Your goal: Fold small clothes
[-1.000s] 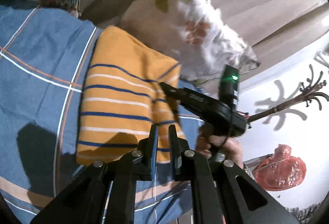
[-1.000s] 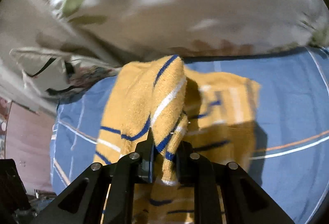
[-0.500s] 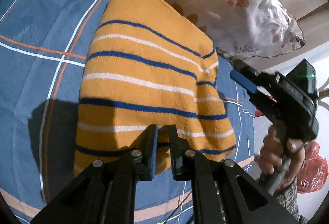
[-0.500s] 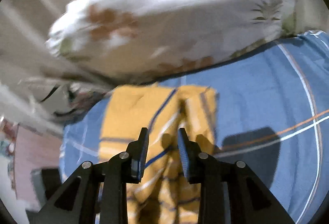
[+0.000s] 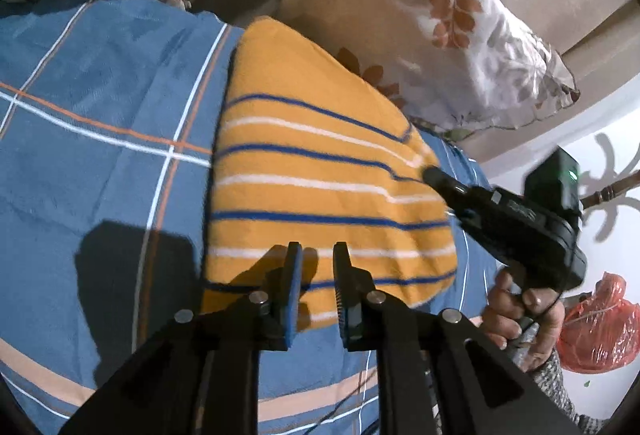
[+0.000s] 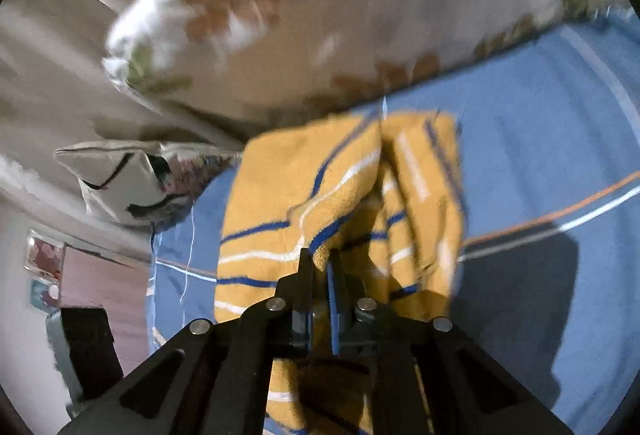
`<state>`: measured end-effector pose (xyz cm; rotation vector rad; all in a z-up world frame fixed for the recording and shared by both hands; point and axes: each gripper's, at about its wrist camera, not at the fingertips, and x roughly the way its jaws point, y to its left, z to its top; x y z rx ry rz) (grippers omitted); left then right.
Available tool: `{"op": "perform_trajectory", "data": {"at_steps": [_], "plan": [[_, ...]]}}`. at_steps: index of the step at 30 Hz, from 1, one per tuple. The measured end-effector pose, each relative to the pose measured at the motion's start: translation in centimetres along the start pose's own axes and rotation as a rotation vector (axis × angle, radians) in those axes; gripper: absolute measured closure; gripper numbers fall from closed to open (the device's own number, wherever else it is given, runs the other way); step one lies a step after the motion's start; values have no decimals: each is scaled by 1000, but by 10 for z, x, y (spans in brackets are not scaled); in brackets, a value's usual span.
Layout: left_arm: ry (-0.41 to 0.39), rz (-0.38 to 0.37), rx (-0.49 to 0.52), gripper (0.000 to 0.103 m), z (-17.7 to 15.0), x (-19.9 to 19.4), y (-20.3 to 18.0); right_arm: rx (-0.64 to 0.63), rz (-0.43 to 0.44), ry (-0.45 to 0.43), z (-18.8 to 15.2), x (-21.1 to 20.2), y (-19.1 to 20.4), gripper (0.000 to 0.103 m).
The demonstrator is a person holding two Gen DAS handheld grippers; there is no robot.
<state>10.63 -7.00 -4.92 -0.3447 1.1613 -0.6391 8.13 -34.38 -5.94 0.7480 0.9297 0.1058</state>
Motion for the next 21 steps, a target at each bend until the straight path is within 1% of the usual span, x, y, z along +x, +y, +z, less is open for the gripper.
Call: {"op": "perform_trajectory", "data": {"at_steps": [3, 7, 9, 13, 16, 19, 21], "plan": [[7, -11, 33, 87, 5, 9, -7, -16, -66, -10, 0, -12, -11, 98], [65, 13, 69, 87, 5, 41, -18, 41, -149, 34, -8, 6, -44, 98], [81, 30, 74, 87, 3, 50, -19, 48, -169, 44, -12, 14, -49, 98], [97, 29, 46, 87, 4, 57, -14, 38, -185, 52, -6, 22, -47, 96], [103, 23, 35, 87, 5, 55, -13, 0, -208, 57, -3, 23, -39, 91], [95, 20, 46, 83, 5, 47, -16, 15, -211, 42, -3, 13, -39, 74], [89, 17, 47, 81, 4, 42, -17, 47, -195, 16, -2, 1, -42, 74]]}}
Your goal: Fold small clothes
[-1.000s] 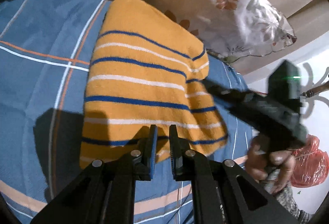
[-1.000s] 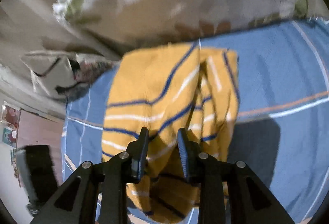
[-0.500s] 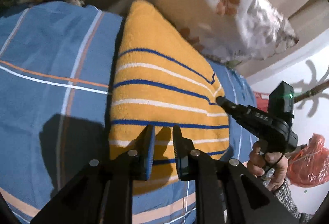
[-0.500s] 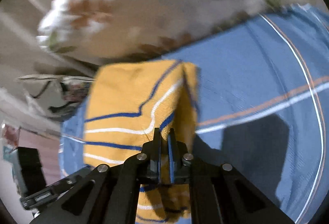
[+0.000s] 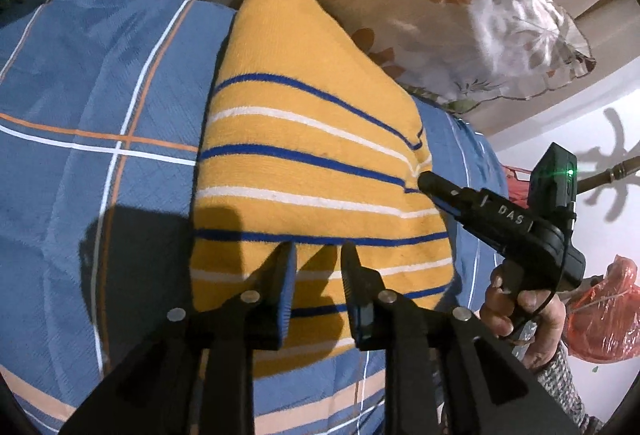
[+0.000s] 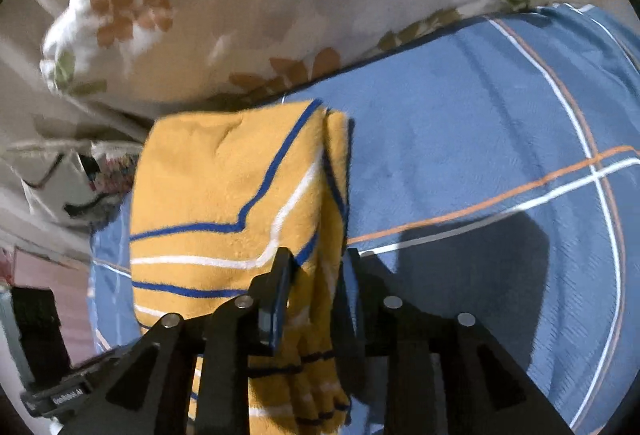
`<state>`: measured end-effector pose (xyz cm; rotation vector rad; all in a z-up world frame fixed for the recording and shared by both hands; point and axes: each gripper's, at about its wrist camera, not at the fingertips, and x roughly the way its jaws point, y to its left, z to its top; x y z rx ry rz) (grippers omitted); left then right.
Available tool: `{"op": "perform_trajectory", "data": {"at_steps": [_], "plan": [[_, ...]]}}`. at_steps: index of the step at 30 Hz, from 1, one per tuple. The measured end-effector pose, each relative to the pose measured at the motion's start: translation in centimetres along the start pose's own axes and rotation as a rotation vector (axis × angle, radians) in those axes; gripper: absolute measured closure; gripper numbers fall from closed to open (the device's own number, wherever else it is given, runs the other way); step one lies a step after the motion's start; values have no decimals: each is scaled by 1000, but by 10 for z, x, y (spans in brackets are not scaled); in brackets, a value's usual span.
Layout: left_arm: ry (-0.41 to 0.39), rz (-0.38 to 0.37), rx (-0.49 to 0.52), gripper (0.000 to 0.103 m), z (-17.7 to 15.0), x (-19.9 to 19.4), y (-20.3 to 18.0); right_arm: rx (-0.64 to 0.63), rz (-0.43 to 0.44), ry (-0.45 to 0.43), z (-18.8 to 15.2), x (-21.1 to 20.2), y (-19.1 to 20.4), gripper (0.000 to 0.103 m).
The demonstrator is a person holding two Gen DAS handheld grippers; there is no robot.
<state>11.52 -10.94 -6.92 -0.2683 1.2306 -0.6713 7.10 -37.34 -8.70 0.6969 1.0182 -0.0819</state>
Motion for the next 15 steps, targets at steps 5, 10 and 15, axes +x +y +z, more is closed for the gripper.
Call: {"op": "perform_trajectory", "data": {"at_steps": [5, 10, 15], "plan": [[-55, 0, -13, 76, -11, -26, 8, 6, 42, -97, -10, -44, 4, 74], [-100, 26, -33, 73, -24, -37, 23, -110, 135, -54, -48, -57, 20, 63], [-95, 51, -60, 73, -34, -34, 32, -120, 155, 37, -75, -30, 17, 70]]}}
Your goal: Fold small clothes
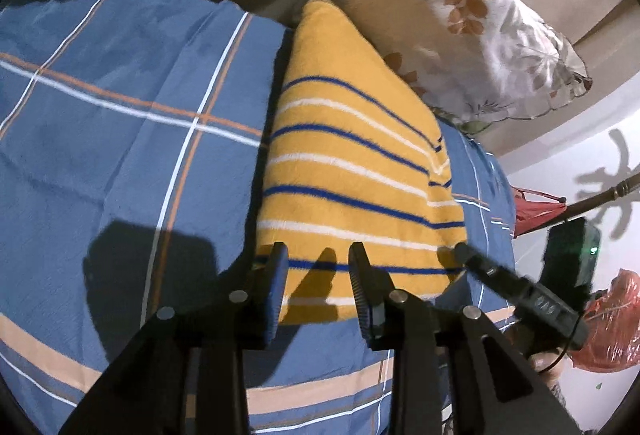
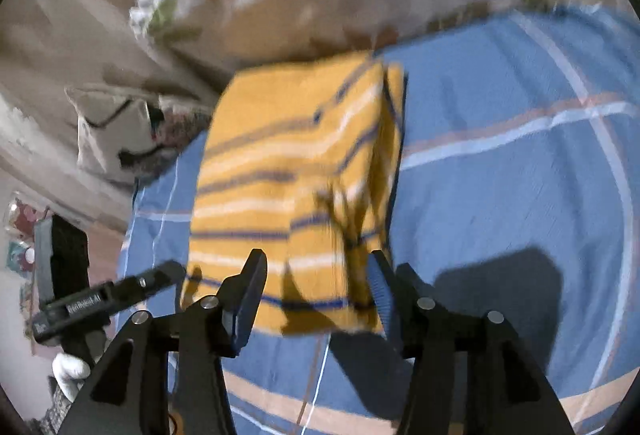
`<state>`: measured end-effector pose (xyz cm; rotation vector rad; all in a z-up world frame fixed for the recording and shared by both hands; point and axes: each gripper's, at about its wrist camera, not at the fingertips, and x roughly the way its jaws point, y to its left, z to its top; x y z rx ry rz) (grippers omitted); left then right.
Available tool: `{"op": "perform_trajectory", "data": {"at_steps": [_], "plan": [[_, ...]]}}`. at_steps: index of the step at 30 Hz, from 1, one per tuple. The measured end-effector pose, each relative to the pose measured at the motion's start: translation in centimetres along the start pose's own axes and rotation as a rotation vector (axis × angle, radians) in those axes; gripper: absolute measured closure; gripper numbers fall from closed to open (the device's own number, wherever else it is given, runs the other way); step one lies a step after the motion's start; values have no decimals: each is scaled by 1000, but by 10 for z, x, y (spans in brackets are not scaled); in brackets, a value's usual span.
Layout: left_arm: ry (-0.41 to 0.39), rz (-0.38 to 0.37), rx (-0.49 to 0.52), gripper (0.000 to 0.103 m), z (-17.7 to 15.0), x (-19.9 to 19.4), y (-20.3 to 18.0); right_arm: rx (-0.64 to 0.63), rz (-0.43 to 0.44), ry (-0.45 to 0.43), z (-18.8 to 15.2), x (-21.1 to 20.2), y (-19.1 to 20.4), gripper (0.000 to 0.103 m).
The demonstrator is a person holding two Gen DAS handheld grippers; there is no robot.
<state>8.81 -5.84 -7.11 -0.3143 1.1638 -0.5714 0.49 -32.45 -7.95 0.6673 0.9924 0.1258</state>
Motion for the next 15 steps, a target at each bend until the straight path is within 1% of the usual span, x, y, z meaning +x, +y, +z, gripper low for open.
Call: {"op": "perform_trajectory", "data": {"at_steps": [1, 3, 6, 8, 10, 12, 15], "plan": [[-3, 10, 0, 73, -2, 0, 0, 17, 18, 28, -3, 5, -4, 92], [-10, 24, 6, 73, -5, -3, -2, 73, -4, 45, -8, 8, -20, 93], [-38, 79, 47, 73, -11, -10, -10, 143, -43, 49, -12, 8, -43, 93], [-59, 128, 80, 73, -14, -16, -17, 172, -26, 43, -14, 3, -50, 93], [-80, 170, 110, 73, -17, -21, -25, 160, -28, 20, -15, -7, -46, 93], [-99, 213, 134, 73, -19, -25, -31, 131, -66, -9, -14, -17, -41, 93], [-131, 288, 183, 72, -23, -31, -43, 130, -58, -47, -11, -31, -39, 91]]}}
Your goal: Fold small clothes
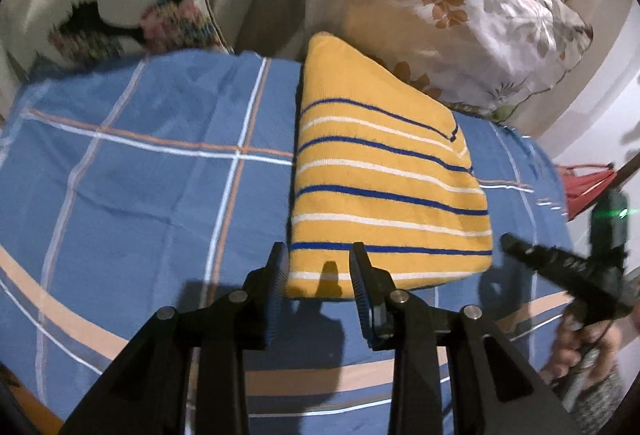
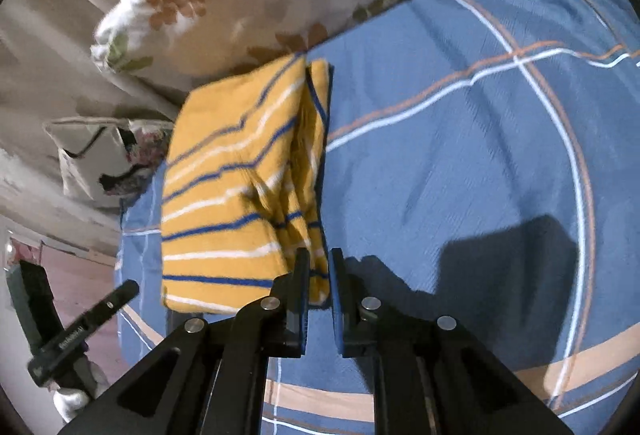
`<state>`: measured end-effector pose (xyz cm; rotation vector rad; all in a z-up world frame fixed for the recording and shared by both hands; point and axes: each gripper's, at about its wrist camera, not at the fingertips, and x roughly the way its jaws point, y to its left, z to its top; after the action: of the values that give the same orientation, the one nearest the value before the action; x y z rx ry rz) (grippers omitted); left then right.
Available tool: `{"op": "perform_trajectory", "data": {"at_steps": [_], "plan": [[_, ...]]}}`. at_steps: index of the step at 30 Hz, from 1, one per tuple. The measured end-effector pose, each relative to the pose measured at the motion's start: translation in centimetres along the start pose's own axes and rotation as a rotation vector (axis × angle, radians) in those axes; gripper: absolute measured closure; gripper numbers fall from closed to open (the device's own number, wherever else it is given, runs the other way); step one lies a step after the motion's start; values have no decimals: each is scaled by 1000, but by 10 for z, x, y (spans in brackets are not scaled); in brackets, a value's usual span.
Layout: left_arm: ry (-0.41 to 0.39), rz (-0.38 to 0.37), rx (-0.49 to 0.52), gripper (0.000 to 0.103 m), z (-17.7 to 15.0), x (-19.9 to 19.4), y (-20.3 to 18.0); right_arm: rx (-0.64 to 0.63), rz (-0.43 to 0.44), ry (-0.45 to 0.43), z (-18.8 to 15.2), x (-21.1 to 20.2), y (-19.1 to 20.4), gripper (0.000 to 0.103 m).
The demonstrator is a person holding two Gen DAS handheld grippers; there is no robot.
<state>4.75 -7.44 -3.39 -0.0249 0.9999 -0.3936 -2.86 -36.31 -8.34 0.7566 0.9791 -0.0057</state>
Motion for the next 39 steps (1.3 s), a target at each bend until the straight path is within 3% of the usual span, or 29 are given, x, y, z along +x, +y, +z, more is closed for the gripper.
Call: {"op": "perform_trajectory", "data": {"at_steps": [2, 4, 9, 14, 32, 36, 39], "plan": [[-17, 50, 31, 71, -2, -5, -4, -9, -12, -24, 3, -7, 0, 72], [-36, 96, 57, 70, -4, -11, -7, -15, -20, -43, 6, -10, 4, 61], [-51, 113, 75, 67, -7, -20, -4, -41, -46, -35, 0, -7, 17, 60], [-40, 81, 98, 67, -3, -18, 2, -78, -96, -38, -10, -5, 33, 58], [8, -5, 158, 67, -1, -8, 49, -4, -235, -77, -46, 5, 68, 53], [-8, -20, 169, 67, 0, -12, 56, 25, -234, -100, -54, 2, 73, 51], [-65, -7, 204, 67, -1, -23, 56, 18, -241, -109, -62, -1, 83, 48]]}}
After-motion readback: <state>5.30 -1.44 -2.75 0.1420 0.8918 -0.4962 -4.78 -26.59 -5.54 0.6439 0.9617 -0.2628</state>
